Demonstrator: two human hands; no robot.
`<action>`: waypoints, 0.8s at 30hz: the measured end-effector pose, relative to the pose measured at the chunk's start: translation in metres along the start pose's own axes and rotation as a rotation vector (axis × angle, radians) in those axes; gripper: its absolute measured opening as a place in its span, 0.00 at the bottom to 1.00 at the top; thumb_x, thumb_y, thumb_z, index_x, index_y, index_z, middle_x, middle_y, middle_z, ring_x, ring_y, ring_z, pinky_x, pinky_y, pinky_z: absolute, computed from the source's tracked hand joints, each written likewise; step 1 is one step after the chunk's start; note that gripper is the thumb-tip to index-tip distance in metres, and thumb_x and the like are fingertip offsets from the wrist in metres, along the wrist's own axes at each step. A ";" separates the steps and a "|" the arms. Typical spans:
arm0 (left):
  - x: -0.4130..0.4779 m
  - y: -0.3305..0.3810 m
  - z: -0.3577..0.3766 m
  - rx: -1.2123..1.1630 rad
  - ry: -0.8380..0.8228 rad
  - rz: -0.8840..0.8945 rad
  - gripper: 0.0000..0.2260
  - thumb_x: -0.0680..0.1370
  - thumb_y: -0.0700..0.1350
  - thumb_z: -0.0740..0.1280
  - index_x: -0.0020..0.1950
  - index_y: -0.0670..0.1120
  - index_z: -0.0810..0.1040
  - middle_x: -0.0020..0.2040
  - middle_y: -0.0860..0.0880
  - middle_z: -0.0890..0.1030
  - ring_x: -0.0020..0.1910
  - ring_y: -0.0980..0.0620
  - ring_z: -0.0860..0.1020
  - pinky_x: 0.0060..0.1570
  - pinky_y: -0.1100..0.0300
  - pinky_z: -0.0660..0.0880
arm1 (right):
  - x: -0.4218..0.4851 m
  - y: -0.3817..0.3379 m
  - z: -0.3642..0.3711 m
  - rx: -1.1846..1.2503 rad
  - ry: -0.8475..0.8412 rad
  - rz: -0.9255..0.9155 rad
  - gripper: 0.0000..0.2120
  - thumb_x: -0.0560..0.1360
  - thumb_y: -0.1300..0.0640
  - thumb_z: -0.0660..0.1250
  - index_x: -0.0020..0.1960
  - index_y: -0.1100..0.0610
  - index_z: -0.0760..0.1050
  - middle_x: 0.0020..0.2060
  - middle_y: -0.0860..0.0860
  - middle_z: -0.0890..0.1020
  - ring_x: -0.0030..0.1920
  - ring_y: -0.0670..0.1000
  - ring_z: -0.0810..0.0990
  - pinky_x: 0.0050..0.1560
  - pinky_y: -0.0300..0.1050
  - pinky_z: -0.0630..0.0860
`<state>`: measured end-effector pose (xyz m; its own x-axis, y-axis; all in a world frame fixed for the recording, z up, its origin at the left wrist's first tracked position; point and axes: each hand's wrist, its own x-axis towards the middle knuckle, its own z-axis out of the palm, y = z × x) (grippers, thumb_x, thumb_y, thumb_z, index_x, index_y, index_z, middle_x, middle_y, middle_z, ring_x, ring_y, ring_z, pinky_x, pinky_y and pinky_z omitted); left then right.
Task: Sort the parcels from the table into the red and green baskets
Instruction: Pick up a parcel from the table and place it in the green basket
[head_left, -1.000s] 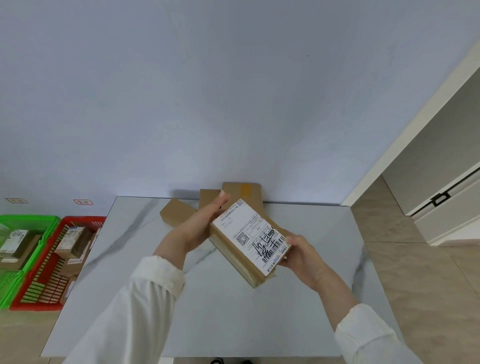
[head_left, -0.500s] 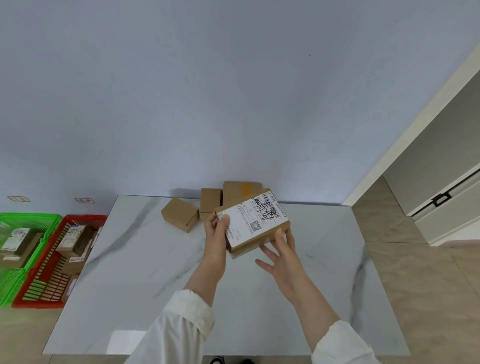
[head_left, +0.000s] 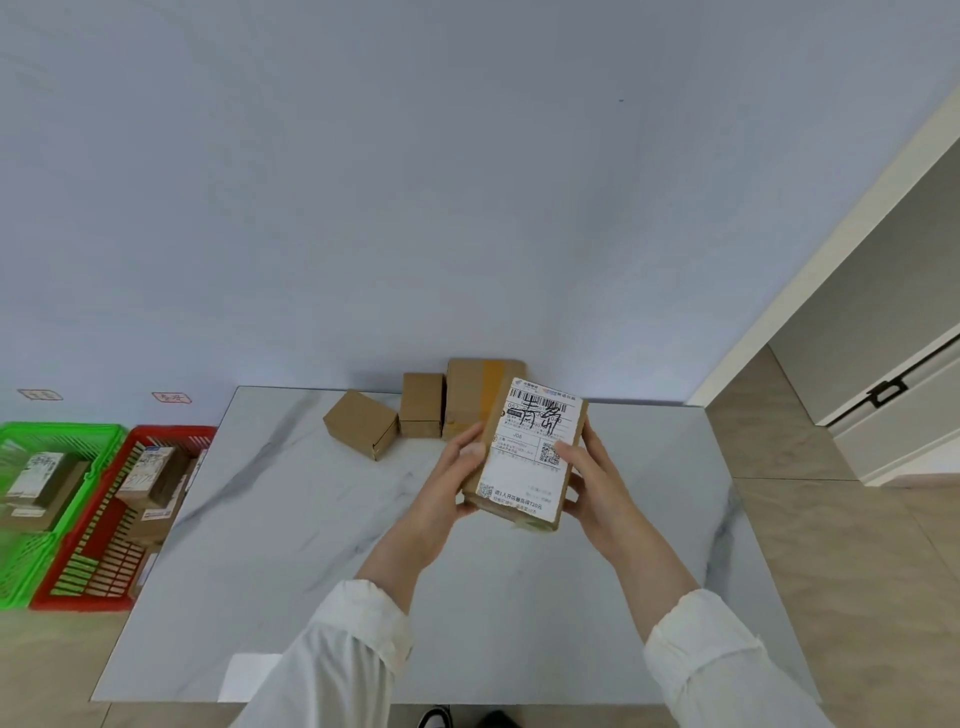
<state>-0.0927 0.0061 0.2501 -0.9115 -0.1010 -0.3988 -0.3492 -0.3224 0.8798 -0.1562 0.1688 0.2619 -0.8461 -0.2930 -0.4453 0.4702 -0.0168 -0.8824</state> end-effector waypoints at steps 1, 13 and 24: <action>0.000 -0.002 0.001 0.017 -0.017 -0.007 0.15 0.81 0.51 0.57 0.67 0.60 0.66 0.60 0.53 0.80 0.60 0.52 0.76 0.58 0.53 0.73 | 0.000 -0.002 -0.001 -0.020 -0.018 0.000 0.30 0.76 0.53 0.65 0.74 0.41 0.57 0.56 0.47 0.82 0.60 0.52 0.77 0.58 0.55 0.74; 0.002 -0.015 0.022 -0.130 0.144 0.085 0.19 0.82 0.50 0.53 0.73 0.53 0.63 0.63 0.53 0.78 0.58 0.57 0.78 0.51 0.60 0.74 | -0.022 0.023 0.031 -0.021 0.052 -0.124 0.23 0.80 0.50 0.54 0.75 0.45 0.56 0.69 0.42 0.67 0.67 0.42 0.66 0.64 0.38 0.60; 0.004 -0.018 0.030 -0.069 0.149 0.077 0.33 0.73 0.65 0.58 0.76 0.60 0.54 0.74 0.56 0.65 0.72 0.56 0.64 0.74 0.49 0.56 | -0.019 0.025 0.029 0.045 0.084 -0.106 0.22 0.81 0.48 0.52 0.74 0.44 0.57 0.70 0.44 0.69 0.69 0.45 0.67 0.67 0.41 0.60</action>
<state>-0.0967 0.0397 0.2403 -0.8907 -0.2644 -0.3698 -0.2597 -0.3716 0.8913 -0.1210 0.1466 0.2523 -0.9088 -0.2066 -0.3624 0.3860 -0.0871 -0.9184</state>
